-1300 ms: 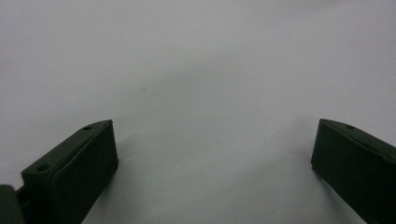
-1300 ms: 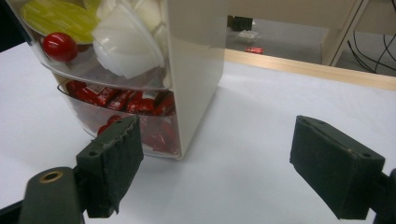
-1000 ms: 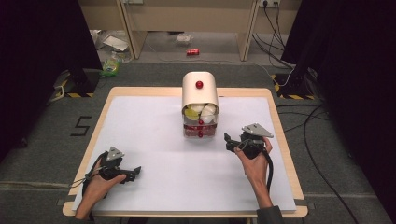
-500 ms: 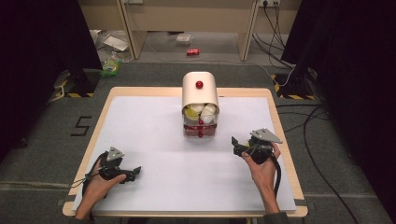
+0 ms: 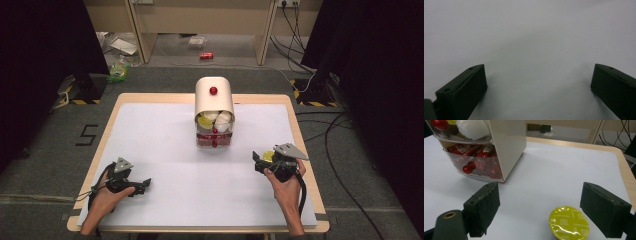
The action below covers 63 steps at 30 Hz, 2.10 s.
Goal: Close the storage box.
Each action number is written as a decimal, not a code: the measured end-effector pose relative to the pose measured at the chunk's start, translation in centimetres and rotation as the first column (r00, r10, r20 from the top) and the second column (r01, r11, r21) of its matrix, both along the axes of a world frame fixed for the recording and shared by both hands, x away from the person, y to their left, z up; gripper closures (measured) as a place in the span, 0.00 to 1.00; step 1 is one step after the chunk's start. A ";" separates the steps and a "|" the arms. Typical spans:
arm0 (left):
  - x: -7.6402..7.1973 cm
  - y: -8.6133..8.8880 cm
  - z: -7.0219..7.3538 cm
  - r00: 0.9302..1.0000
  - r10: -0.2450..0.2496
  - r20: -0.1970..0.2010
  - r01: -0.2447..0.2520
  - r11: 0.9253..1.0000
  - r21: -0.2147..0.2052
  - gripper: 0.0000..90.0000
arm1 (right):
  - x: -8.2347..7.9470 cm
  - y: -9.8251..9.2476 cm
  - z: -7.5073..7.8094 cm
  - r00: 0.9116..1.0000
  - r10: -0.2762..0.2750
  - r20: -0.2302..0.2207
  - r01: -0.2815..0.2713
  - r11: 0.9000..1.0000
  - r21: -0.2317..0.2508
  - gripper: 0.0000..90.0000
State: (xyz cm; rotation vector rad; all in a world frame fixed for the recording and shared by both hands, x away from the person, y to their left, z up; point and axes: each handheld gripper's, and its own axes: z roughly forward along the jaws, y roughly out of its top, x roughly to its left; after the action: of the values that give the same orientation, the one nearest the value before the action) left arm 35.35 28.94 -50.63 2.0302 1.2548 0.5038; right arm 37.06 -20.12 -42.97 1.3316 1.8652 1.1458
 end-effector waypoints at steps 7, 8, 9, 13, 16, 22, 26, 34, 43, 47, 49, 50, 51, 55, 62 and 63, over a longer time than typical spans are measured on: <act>0.0 0.0 0.0 1.000 0.000 0.000 0.000 1.000 0.000 0.00 | -0.6 -0.5 -0.2 1.000 -0.005 -0.001 0.005 1.000 0.000 0.18; 0.0 0.0 0.0 1.000 0.000 0.000 0.000 1.000 0.000 0.00 | -0.7 -0.6 -0.2 1.000 -0.006 0.000 0.006 1.000 -0.001 0.18; 0.0 0.0 0.0 1.000 0.000 0.000 0.000 1.000 0.000 0.00 | -0.8 -0.7 -0.3 1.000 -0.007 -0.002 0.007 1.000 -0.002 0.18; 0.0 0.0 0.0 1.000 0.000 0.000 0.000 1.000 0.000 0.00 | -1.2 -1.0 -0.4 1.000 -0.009 -0.004 0.009 1.000 -0.004 0.18; 0.0 0.0 0.0 1.000 0.000 0.001 0.000 1.000 0.000 0.00 | -1.5 -1.1 -0.6 1.000 -0.009 -0.003 0.009 1.000 -0.003 0.18; 0.0 0.0 0.0 1.000 0.001 0.001 -0.001 1.000 -0.001 0.00 | -2.3 -1.4 -0.7 1.000 -0.006 -0.007 0.006 1.000 -0.006 0.18; 0.0 0.0 0.0 1.000 0.000 0.001 0.000 1.000 0.001 0.00 | -2.6 -1.7 -0.9 1.000 -0.006 -0.010 0.006 1.000 -0.006 0.18; 0.0 0.0 0.0 1.000 0.000 0.001 0.000 1.000 0.001 0.00 | -3.3 -2.5 -1.4 0.999 -0.022 -0.023 0.022 1.000 0.000 0.17; 0.0 0.0 0.0 1.000 0.000 0.001 0.000 1.000 0.001 0.00 | -4.1 -3.3 -2.5 0.998 -0.032 -0.049 0.031 0.999 -0.007 0.17; 0.0 0.0 0.0 1.000 0.000 0.001 0.000 1.000 0.001 0.00 | -4.6 -3.4 -2.8 0.997 -0.034 -0.064 0.034 0.999 -0.005 0.17; 0.0 0.0 0.0 1.000 0.001 0.000 -0.001 1.000 0.000 0.00 | -4.7 -3.4 -3.0 0.997 -0.029 -0.069 0.028 1.000 -0.010 0.17; 0.0 0.0 0.0 1.000 0.001 0.001 -0.001 1.000 0.001 0.00 | -4.8 -3.4 -3.0 0.997 -0.023 -0.073 0.022 1.000 -0.014 0.17; 0.0 0.0 0.0 1.000 0.000 0.001 0.000 1.000 0.001 0.00 | -4.9 -3.4 -3.1 0.997 -0.024 -0.071 0.023 1.000 -0.016 0.17; 0.0 0.0 0.0 1.000 0.000 0.000 0.000 1.000 0.001 0.00 | -5.3 -3.4 -3.2 0.996 -0.019 -0.081 0.018 1.000 -0.018 0.18; 0.0 0.0 0.0 1.000 0.001 0.000 -0.001 1.000 0.000 0.00 | -5.9 -3.5 -3.5 0.996 -0.011 -0.091 0.009 1.000 -0.025 0.18; 0.0 0.0 0.0 1.000 0.001 0.002 -0.001 1.000 0.001 0.00 | -6.1 -3.5 -3.6 0.996 -0.010 -0.094 0.008 1.000 -0.023 0.18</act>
State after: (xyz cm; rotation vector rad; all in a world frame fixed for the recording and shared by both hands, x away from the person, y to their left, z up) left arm 35.34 28.94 -50.63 2.0296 1.2544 0.5060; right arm 31.00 -23.66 -46.56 1.4016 1.9306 1.0712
